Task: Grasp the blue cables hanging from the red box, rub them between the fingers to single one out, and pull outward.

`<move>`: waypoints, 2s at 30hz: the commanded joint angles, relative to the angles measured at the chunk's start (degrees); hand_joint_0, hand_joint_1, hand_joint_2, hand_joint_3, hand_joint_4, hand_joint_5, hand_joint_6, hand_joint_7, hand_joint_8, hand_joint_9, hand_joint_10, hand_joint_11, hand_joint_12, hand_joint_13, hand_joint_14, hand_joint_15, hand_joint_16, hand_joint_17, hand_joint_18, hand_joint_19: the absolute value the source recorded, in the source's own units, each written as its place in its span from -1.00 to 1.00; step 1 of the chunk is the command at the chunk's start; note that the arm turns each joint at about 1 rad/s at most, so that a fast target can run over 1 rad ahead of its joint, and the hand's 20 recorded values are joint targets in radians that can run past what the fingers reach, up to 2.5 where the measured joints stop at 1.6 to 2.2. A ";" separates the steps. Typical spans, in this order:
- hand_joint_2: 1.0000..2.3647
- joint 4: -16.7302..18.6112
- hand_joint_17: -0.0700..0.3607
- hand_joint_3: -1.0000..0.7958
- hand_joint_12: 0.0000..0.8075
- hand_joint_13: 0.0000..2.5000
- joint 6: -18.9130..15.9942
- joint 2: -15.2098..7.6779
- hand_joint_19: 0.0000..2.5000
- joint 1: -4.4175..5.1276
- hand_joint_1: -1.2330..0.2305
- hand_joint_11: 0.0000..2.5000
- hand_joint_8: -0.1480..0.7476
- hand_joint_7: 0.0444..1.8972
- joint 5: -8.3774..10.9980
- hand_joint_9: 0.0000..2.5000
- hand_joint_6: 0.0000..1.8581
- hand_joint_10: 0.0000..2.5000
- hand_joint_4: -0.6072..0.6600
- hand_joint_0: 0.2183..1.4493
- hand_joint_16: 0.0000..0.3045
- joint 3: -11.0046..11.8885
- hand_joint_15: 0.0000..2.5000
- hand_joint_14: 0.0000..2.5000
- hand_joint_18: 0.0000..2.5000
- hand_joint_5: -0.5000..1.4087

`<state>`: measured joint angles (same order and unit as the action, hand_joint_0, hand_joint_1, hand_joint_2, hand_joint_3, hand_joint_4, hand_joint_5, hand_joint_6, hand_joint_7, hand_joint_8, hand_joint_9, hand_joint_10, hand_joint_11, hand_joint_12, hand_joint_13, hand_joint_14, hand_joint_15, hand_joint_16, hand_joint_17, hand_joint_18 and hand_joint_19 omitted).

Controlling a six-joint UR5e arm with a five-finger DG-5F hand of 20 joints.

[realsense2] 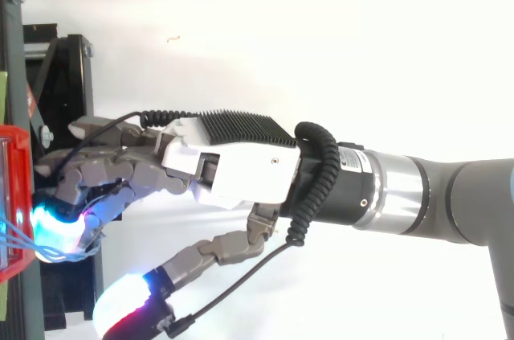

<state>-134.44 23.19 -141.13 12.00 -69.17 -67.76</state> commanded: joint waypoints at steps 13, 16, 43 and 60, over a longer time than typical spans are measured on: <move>-0.99 -3.02 -0.15 -0.29 -0.06 -0.80 -2.19 -0.02 -0.71 0.40 -0.39 -0.78 0.03 0.29 -0.88 -0.46 -0.46 -0.99 0.31 -0.40 -0.67 -0.88 -0.85 -0.99 -1.00 -0.55; -0.98 -2.76 -0.15 -0.20 -0.06 -0.79 -2.19 -0.02 -0.71 0.48 -0.38 -0.75 0.04 0.08 -0.88 -0.45 -0.32 -0.99 0.26 -0.40 -0.67 -0.88 -0.84 -0.99 -1.00 -0.57; -0.98 -3.81 -0.08 0.18 0.10 -0.59 -8.78 0.15 -0.58 1.54 -0.41 -0.58 0.23 -0.09 -1.23 -0.30 0.03 -0.99 -0.01 -0.36 -0.62 -0.79 -0.71 -0.99 -0.83 -0.61; -0.99 -17.61 0.02 0.04 0.18 -0.45 -26.01 4.28 -0.61 2.77 -0.27 -0.60 0.31 -0.06 -1.14 -0.16 0.01 -0.99 0.18 -0.42 -0.57 -0.88 -0.70 -0.99 -0.72 -0.59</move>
<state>-150.07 -0.27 -137.44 14.60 -70.35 -68.58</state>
